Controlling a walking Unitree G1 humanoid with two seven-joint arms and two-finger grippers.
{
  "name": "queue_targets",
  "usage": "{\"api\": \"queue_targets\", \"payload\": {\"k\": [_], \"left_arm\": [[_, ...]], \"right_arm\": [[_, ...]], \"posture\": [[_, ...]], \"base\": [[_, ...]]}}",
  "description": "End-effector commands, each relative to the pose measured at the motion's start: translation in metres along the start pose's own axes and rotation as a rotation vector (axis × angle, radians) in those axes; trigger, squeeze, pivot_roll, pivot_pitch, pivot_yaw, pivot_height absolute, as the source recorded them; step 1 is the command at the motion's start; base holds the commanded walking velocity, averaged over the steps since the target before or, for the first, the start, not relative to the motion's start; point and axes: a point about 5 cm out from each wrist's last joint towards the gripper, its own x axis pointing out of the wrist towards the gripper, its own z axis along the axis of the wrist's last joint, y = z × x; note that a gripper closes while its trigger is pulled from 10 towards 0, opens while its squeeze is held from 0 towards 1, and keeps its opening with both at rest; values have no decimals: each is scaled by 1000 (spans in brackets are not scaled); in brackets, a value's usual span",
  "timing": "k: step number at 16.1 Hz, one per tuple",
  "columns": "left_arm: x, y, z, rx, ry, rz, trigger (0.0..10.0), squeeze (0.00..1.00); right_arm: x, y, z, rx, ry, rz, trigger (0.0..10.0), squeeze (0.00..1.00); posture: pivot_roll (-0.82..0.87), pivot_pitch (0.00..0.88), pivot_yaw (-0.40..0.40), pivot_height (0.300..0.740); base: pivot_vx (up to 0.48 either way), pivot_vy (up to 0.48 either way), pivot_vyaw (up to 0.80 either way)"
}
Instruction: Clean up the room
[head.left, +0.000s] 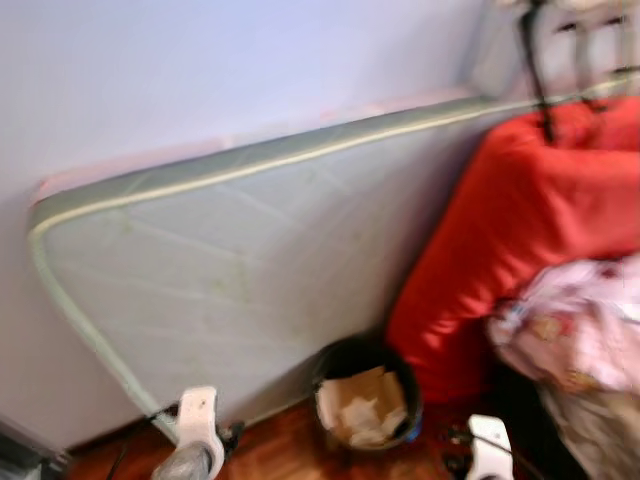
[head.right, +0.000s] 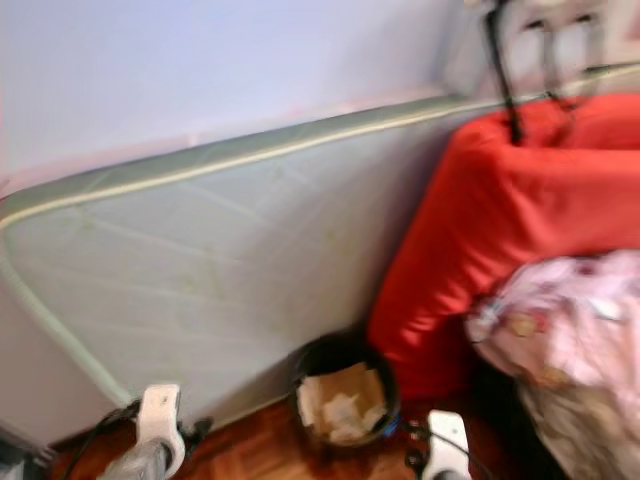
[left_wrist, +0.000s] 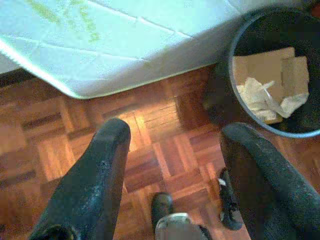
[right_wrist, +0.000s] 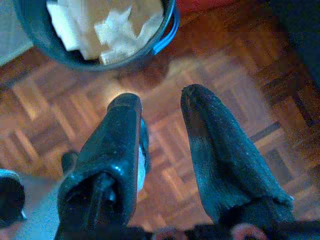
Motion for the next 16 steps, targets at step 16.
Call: {"api": "queue_targets", "payload": {"k": [16], "left_arm": [[0,-1,0,13,5,1,10000,0]], "right_arm": [[-1,-3,-4,39,0,-14,10000,0]], "posture": [[-79,10,37,740]], "base": [[0,-19,-516]]}}
